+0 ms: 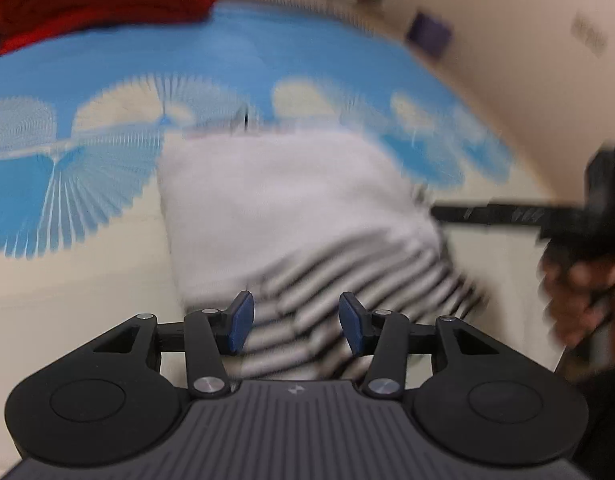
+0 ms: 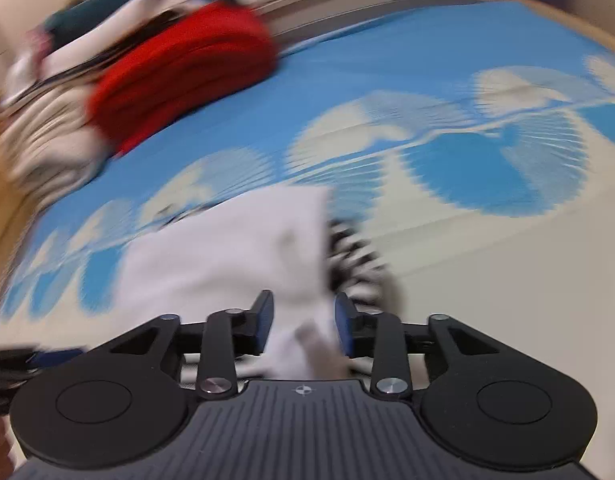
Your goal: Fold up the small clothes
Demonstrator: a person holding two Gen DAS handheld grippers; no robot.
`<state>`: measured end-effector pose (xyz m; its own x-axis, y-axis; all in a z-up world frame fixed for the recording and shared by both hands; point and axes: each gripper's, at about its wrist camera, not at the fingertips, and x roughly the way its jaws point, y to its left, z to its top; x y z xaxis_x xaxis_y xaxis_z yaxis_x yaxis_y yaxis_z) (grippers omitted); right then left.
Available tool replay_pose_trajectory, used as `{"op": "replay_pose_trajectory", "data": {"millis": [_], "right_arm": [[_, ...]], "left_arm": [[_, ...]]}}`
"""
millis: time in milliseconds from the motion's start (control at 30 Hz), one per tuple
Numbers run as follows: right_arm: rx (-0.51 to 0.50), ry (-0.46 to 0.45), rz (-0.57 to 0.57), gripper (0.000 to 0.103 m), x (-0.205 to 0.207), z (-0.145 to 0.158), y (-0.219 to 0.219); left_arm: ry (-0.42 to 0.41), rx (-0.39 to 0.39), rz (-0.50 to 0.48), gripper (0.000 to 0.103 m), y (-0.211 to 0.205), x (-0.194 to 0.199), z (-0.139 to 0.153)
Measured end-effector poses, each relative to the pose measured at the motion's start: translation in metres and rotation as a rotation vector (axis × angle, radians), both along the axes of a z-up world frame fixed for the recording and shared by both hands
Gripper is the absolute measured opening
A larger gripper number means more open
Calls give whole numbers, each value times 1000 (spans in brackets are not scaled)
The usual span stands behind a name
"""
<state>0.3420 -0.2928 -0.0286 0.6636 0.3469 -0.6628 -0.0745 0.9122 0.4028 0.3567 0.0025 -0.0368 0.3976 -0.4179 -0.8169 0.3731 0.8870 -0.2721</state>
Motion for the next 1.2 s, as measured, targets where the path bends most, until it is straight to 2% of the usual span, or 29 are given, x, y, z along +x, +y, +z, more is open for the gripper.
{"op": "replay_pose_trajectory", "data": {"millis": [67,133,167,200,267,333,367,433,467,533,600,633,700,933,1100,1200], "right_arm": [[-55,59,93,39,-2,-10,11],[-167,193,134,39,0,-34,19],[-211,238,124,39,-1,-43,19],[-221,242,99,40,-3,-44,16],[-189,199,35,41,-9,-30,7],[-190,122,-15,41,-22,-11,3],[-204,85,-26,43,-29,-3,2],[-237,18,-41,56,-48,17,3],[-245,-9,-37,60,-57,26,3],[-246,-63,-47,71,-79,43,2],[-226,-113,-73,82,-107,57,0],[-212,-131,-82,86,-118,63,-3],[-191,-171,-96,88,-143,71,-3],[-182,-288,-156,94,-230,72,9],[-232,-266,-93,95,-250,62,29],[-263,-248,-50,95,-249,57,37]], "left_arm": [[28,91,-24,52,-10,-4,-20],[5,94,-22,53,-13,-5,-19],[4,82,0,53,-11,-6,-15],[5,75,25,54,-10,-9,-10],[3,75,76,56,-6,-15,-1],[-20,117,124,68,-6,-24,10],[-40,150,147,70,-7,-30,17],[-86,188,171,74,-12,-46,34],[-106,190,180,77,-12,-56,43],[-149,202,198,86,-17,-78,59],[-183,216,209,87,-22,-104,72],[-194,215,215,89,-25,-116,75],[-214,206,241,91,-29,-143,84],[-276,153,338,91,-44,-220,87],[-256,146,395,91,-46,-231,81],[-257,140,389,91,-48,-231,80]]}}
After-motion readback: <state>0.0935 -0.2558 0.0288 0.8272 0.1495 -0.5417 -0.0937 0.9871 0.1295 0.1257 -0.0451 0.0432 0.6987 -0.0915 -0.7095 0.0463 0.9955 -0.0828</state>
